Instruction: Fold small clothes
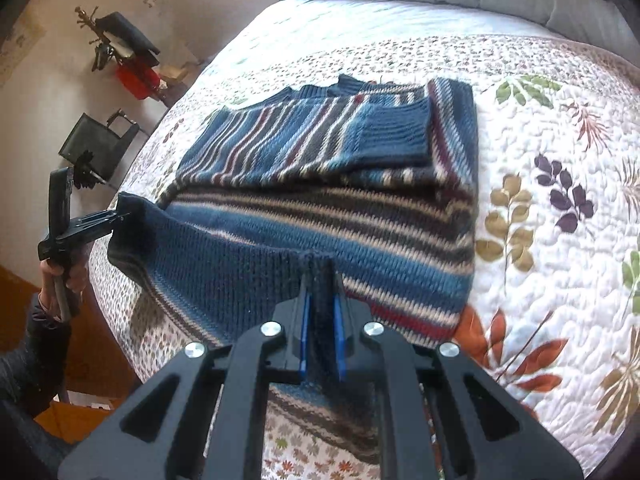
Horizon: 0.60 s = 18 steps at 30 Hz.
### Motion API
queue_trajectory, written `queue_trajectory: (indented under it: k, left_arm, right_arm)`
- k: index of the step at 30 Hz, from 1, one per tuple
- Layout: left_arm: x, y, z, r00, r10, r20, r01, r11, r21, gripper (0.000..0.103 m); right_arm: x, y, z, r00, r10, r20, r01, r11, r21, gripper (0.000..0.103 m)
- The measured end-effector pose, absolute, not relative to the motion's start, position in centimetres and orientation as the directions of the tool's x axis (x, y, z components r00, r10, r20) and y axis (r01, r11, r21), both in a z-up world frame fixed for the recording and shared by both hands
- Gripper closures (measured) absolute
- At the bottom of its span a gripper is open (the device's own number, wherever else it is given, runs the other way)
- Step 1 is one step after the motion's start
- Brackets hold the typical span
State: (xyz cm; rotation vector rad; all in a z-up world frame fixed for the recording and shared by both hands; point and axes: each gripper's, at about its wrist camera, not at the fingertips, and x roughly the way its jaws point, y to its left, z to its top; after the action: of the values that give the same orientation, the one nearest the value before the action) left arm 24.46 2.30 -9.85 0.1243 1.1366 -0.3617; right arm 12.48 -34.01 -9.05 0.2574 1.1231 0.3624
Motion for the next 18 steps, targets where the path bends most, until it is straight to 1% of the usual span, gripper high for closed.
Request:
queue_trajectory:
  k: [9,13,18]
  left_arm:
    - [29.5,0.6,-8.7,0.433,-0.209,-0.877,0.333,0.941,-0.06,0.093]
    - [31.8,-0.2,-8.6,0.436,-0.208,-0.876,0.323,0.944,-0.063,0.093]
    - [34.0,-1.4,-9.3,0.458,-0.186,-0.869,0.314,0.949,-0.038,0.093]
  right_arm:
    - [17.4,-35.7,-7.9,0.435,0.412,-0.801,-0.119,0.908,0.402,0.094]
    - [19.8,-36.3,-8.0,0.438,0.4,-0.805,-0.101,0.912,0.398,0.094]
    - [22.2,-37.1,-8.8,0.444,0.366,-0.818,-0.07,0.924,0.376,0.094]
